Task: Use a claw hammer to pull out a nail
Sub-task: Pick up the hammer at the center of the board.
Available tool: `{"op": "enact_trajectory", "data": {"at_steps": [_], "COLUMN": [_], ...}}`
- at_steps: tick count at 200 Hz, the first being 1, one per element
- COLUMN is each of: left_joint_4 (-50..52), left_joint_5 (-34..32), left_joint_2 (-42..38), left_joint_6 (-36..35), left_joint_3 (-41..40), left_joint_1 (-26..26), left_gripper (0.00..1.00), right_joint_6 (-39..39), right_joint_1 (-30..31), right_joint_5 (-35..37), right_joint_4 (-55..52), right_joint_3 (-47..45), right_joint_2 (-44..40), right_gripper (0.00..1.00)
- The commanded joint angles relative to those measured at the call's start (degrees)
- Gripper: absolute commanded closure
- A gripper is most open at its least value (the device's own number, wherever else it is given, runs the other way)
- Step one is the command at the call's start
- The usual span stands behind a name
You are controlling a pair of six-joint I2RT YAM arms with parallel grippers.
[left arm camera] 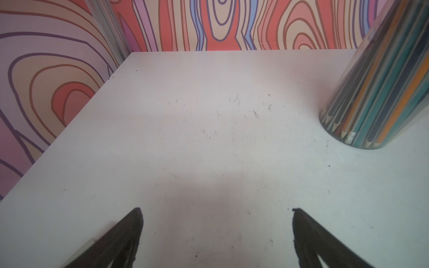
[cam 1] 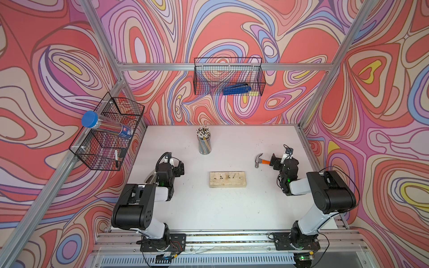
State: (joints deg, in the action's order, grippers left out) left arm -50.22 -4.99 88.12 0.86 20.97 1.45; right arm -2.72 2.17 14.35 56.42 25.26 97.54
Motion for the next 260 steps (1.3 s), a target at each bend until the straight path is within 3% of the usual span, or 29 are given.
{"op": "enact_trajectory", "data": {"at_steps": [1,15,41,51,67,77,90,111,126,164,221,260], "left_joint_4": [1.89,6.98,12.70,15.10,23.29,30.51,35.72,45.29,51.39,59.57,63.50,61.92], "left_joint_5": [-2.61,-8.43,-12.95,-14.34,-14.86,-12.49,-6.40,1.02,4.70,12.87,13.55,12.42], "left_joint_2": [-3.65,-7.12,-13.33,-16.20,-21.22,-23.52,-24.60,-24.29,-23.50,-22.90,-21.45,-19.55], "left_joint_6": [0.65,0.50,0.40,4.31,15.41,22.75,25.36,26.61,28.23,30.85,32.93,34.73], "left_joint_3": [0.30,1.79,3.10,3.92,6.40,9.04,12.68,17.45,20.11,21.56,21.44,21.57], "left_joint_1": [0.16,1.87,3.58,3.56,3.36,2.63,1.97,1.95,2.05,4.76,16.31,22.18], "left_gripper": [0.00,0.00,0.00,0.00,0.00,0.00,0.00,0.00,0.02,0.14,0.17,0.18], "right_joint_6": [-0.12,-0.66,-3.45,-7.87,-19.17,-20.00,-19.00,-18.17,-19.26,-18.64,-19.60,-19.87], "right_joint_1": [-0.01,0.71,0.72,0.72,-0.20,-1.52,-1.91,-1.93,-1.99,-3.52,-5.92,-6.30], "right_joint_5": [0.88,4.37,5.76,5.85,7.85,3.62,-0.92,-8.13,-9.43,-16.73,-27.12,-27.96], "right_joint_4": [1.40,-3.89,-19.21,-24.28,-42.62,-49.66,-54.76,-58.15,-60.20,-70.10,-74.56,-78.07], "right_joint_3": [-1.15,-0.01,6.11,8.65,16.31,20.83,24.56,27.15,28.22,34.30,40.83,45.17], "right_joint_2": [-2.81,-5.85,-13.60,-15.69,-17.38,-16.15,-14.30,-13.54,-13.00,-6.53,3.57,9.95], "right_gripper": [0.02,0.02,0.02,0.02,0.02,0.02,0.02,0.02,0.02,0.02,0.04,0.05]}}
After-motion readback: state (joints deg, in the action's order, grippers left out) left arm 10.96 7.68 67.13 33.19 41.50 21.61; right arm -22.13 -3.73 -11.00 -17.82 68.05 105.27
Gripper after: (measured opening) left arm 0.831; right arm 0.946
